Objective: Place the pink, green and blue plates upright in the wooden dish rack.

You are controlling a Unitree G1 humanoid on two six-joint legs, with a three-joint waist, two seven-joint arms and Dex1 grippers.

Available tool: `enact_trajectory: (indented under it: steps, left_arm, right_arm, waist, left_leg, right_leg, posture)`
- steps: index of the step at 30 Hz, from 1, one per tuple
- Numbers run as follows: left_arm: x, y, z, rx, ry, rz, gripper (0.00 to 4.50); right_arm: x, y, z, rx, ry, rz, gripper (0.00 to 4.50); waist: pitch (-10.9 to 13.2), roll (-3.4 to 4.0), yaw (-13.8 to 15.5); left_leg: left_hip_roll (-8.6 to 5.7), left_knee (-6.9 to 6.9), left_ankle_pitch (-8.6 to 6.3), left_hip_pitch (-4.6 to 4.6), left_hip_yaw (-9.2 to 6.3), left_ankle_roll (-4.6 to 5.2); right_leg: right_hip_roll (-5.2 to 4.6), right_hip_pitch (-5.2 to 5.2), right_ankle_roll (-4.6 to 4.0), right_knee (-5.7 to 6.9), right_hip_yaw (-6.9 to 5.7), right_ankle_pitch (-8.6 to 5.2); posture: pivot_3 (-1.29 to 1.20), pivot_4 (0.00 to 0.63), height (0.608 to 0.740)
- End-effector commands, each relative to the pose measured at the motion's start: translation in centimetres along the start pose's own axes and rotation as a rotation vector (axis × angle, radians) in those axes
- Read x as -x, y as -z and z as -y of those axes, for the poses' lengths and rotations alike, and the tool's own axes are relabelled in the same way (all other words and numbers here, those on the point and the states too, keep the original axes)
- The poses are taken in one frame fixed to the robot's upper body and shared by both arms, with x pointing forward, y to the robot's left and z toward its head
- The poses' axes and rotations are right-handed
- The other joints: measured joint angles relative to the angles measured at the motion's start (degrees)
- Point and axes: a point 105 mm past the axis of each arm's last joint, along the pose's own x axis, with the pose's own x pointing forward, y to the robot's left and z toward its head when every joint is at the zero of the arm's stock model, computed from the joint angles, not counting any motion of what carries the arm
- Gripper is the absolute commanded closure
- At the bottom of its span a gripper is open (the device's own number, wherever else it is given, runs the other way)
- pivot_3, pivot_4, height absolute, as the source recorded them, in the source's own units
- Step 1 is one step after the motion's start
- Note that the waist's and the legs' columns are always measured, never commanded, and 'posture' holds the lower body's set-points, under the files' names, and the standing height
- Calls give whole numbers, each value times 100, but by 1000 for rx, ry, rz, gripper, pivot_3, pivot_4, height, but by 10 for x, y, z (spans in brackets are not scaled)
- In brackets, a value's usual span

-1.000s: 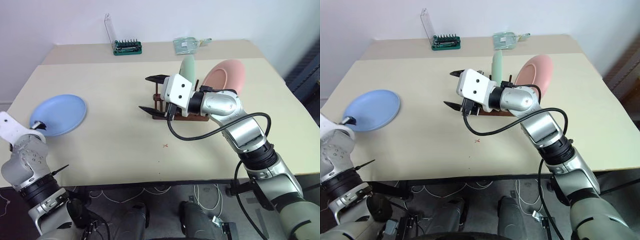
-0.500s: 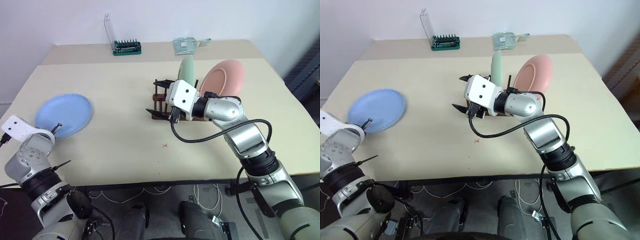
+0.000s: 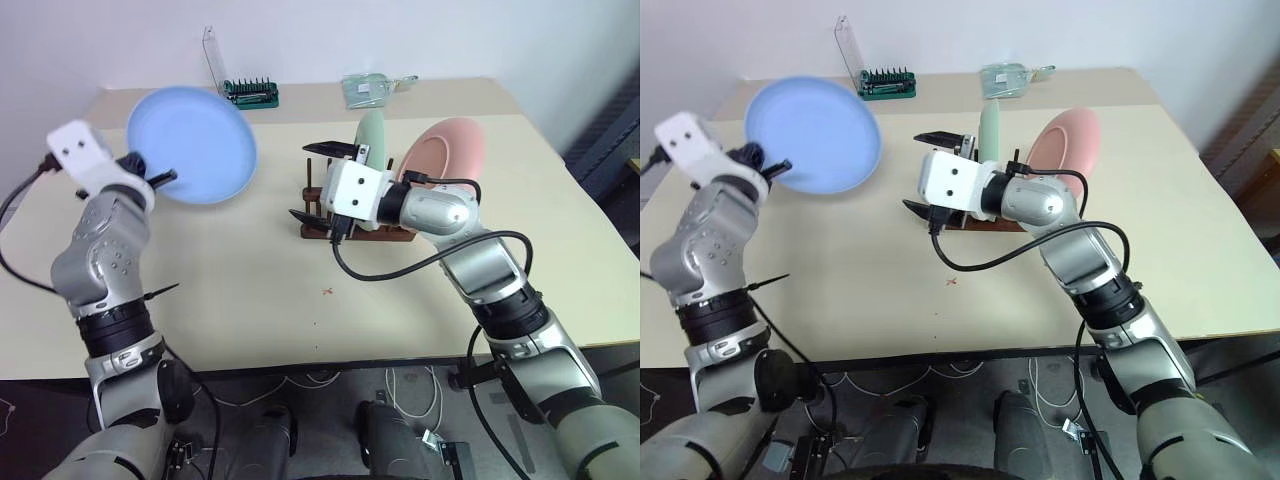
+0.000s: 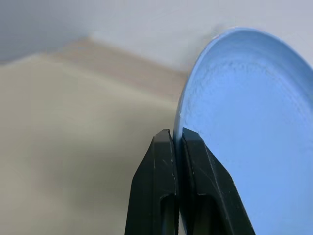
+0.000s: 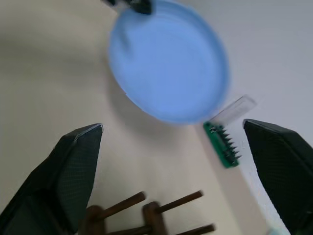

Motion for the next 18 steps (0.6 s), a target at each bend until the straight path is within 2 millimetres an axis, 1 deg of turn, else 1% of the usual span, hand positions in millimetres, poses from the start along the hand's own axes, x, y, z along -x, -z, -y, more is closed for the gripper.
enact_trajectory:
  steps: [1,2,5,9,11,17,18]
  left_arm:
    - [8,-32,34,-21,91,78,4500]
    - [9,-33,40,-23,107,71,4500]
    - [12,-35,50,-22,122,58,4500]
    - [19,-31,76,-36,167,-2,4500]
    - [23,-33,83,-31,172,-11,4500]
    - [28,-43,93,-18,194,-10,4500]
    - [28,-43,92,-19,192,-12,4500]
  right_arm:
    - [-11,-11,13,160,50,33,2]
    - [-13,-10,13,180,49,32,2]
    - [-18,-7,14,213,52,32,2]
    - [-27,0,23,332,92,-1,2]
    - [-31,3,25,373,97,-11,2]
    - [-39,4,29,411,125,-8,2]
    - [-39,4,29,413,128,-8,249]
  waist:
    - [0,0,7]
    - [0,0,14]
    - [0,0,15]
    - [3,-3,17]
    - [6,-7,18]
    - [6,-6,3]
    - [6,-6,2]
  left_leg:
    - [-1,-1,1,0,0,-2]
    - [-1,-1,6,0,0,-10]
    - [-1,-2,11,-1,1,-20]
    - [-1,-1,12,-1,0,-20]
    - [-2,0,13,-2,-1,-21]
    - [-1,-5,16,-1,0,-28]
    - [-1,-5,17,-1,-1,-29]
  right_leg:
    - [0,0,0,-1,0,0]
    - [-1,0,0,-1,0,0]
    - [-1,1,0,-6,0,0]
    - [0,0,0,-2,1,0]
    - [0,0,0,-2,0,0]
    - [0,0,0,-6,1,0]
    - [1,0,0,-5,1,0]
  posture:
    - [0,150,740]
    - [0,150,740]
    - [0,150,740]
    - [0,150,740]
    - [0,150,740]
    - [0,150,740]
    - [0,150,740]
